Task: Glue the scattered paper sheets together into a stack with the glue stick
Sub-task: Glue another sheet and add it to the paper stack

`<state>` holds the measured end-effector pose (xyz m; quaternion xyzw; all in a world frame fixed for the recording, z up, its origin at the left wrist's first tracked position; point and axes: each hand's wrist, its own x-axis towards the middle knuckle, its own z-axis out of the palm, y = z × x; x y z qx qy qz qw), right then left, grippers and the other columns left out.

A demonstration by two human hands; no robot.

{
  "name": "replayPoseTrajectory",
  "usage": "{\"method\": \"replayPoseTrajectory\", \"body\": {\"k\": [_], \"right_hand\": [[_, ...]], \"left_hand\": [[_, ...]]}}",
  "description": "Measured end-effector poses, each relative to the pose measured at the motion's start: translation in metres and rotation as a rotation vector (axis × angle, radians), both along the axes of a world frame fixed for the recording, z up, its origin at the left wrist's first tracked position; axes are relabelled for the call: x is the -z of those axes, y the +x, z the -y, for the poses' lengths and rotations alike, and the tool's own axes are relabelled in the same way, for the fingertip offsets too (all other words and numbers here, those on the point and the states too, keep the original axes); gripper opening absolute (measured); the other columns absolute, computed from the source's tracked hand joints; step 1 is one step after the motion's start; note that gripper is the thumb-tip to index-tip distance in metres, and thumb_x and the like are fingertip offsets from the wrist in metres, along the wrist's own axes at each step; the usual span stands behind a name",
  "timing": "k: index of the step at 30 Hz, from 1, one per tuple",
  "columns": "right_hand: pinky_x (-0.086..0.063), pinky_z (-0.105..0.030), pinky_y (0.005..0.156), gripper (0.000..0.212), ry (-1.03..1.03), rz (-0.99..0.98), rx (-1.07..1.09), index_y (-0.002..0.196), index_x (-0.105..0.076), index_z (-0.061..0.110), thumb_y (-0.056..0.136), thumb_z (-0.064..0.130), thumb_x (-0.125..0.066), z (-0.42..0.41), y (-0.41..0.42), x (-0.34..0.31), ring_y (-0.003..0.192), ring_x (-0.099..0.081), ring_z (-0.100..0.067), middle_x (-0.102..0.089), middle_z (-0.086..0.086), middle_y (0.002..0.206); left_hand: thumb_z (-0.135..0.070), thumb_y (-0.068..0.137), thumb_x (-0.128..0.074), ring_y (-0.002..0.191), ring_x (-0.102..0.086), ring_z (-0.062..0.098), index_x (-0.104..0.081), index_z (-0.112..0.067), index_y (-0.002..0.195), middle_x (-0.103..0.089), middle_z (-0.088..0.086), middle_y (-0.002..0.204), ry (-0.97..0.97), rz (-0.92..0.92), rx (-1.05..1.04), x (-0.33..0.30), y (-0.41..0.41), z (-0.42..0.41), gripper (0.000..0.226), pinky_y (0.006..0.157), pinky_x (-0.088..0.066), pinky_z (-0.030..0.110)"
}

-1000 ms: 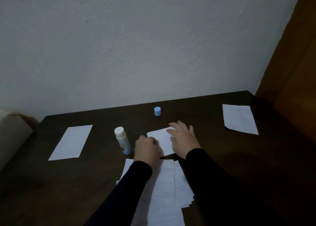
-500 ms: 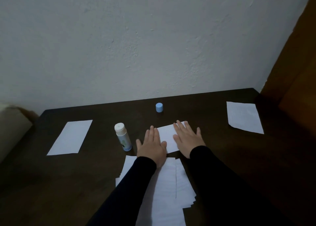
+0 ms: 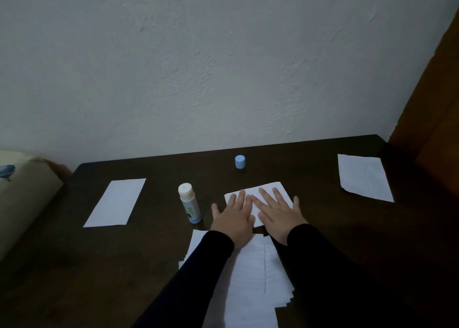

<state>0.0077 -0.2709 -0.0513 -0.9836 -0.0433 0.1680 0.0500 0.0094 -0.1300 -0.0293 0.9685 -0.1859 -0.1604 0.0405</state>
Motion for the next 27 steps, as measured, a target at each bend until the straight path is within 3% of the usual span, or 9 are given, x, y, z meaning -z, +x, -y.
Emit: {"method": "replayPoseTrajectory", "body": {"k": [6,17,27], "right_hand": [[0.006,-0.062,0.112,0.050,0.055,0.043,0.094,0.150,0.006,0.043,0.103,0.045,-0.011,0.000,0.011,0.001,0.147,0.017,-0.017,0.016,0.013,0.160],[0.003,-0.059,0.114,0.060,0.006,0.012,0.218,0.153,0.010,0.026,0.102,0.047,-0.014,0.004,0.003,0.000,0.147,0.016,-0.018,0.018,0.005,0.160],[0.004,-0.060,0.113,0.061,0.024,-0.024,0.216,0.153,0.011,0.025,0.102,0.047,-0.015,0.000,-0.011,-0.002,0.146,0.020,-0.023,0.023,0.000,0.159]], "left_hand": [[-0.044,0.103,-0.014,0.148,0.008,0.015,0.002,-0.019,0.154,0.011,-0.003,0.161,-0.010,0.003,-0.071,0.002,0.009,0.004,0.059,0.113,0.002,0.060],[-0.042,0.103,-0.018,0.148,0.008,0.020,0.005,-0.016,0.153,0.013,0.002,0.161,0.049,-0.038,-0.204,0.002,-0.001,-0.006,0.061,0.115,0.000,0.057],[-0.042,0.102,-0.024,0.148,0.008,0.023,0.000,-0.017,0.154,0.008,0.002,0.162,0.022,-0.011,-0.165,0.000,-0.011,-0.011,0.062,0.114,-0.001,0.059]]}}
